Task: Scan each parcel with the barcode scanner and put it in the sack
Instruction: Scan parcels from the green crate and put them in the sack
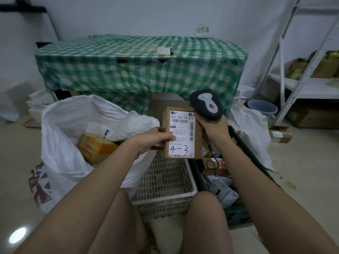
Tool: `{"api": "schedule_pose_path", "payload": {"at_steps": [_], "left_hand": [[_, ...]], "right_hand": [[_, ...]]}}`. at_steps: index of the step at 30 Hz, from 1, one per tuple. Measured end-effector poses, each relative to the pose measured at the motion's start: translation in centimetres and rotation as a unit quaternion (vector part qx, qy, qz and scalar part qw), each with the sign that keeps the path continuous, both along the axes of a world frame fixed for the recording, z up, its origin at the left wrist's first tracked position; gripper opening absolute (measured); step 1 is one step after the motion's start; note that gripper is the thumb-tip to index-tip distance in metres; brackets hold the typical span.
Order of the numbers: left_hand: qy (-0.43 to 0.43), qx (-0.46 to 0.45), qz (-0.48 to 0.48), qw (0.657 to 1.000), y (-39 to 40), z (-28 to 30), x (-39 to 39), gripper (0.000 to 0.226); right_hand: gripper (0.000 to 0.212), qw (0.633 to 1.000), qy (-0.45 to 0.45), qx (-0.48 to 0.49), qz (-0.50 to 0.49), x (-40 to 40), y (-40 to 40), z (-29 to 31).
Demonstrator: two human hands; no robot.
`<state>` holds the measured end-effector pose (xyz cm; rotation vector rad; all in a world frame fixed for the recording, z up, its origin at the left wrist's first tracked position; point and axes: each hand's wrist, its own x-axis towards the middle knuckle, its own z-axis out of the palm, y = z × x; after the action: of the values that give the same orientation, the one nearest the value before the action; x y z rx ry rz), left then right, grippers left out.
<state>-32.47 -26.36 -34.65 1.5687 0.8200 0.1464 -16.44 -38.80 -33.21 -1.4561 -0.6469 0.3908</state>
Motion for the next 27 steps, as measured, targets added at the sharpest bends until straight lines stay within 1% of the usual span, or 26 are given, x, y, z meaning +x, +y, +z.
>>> {"api": "schedule_pose_path", "payload": {"at_steps": [3,5,6,7,9,12,15,18,21,24,27], "left_hand": [[-0.008,0.05,0.005,0.999,0.9,0.6,-0.5,0.054],[-0.034,0.077,0.038,0.996,1.6,0.7,-0.8,0.052],[-0.056,0.075,0.061,0.994,1.9,0.8,-0.9,0.047],[-0.081,0.071,0.082,0.991,2.0,1.0,-1.0,0.043],[-0.114,0.077,0.11,0.984,2.4,1.4,-1.0,0.043],[-0.126,0.083,0.135,0.979,2.8,1.6,-0.9,0.045],[-0.141,0.074,0.159,0.974,3.0,1.5,-0.8,0.045],[-0.144,0.087,0.154,0.974,3.6,0.9,-0.7,0.051],[-0.142,0.108,0.144,0.973,3.9,0.3,-0.8,0.063],[-0.141,0.135,0.137,0.971,3.7,0.1,-0.4,0.06],[-0.146,0.141,0.143,0.969,3.9,-0.3,-0.2,0.058]], "right_hand": [[0.037,1.0,0.016,-0.007,-0.023,0.5,0.6,0.3],[0.049,0.999,0.034,-0.026,-0.02,0.5,0.6,0.7],[0.053,0.999,0.038,-0.034,-0.012,0.4,0.6,0.9],[0.051,0.998,0.038,-0.041,-0.005,0.2,0.5,1.1],[0.041,0.998,0.036,-0.054,0.013,-0.4,0.1,1.5],[0.03,0.996,0.028,-0.07,0.057,-2.0,-0.6,2.1],[0.021,0.993,-0.015,-0.085,0.078,-3.8,-1.2,2.0],[0.018,0.992,-0.051,-0.088,0.078,-5.2,-1.7,1.7],[0.017,0.992,-0.051,-0.093,0.066,-6.1,-1.7,1.4],[0.019,0.992,-0.048,-0.104,0.054,-6.4,-1.9,1.5],[0.021,0.992,-0.038,-0.113,0.047,-6.4,-2.0,1.6]]}}
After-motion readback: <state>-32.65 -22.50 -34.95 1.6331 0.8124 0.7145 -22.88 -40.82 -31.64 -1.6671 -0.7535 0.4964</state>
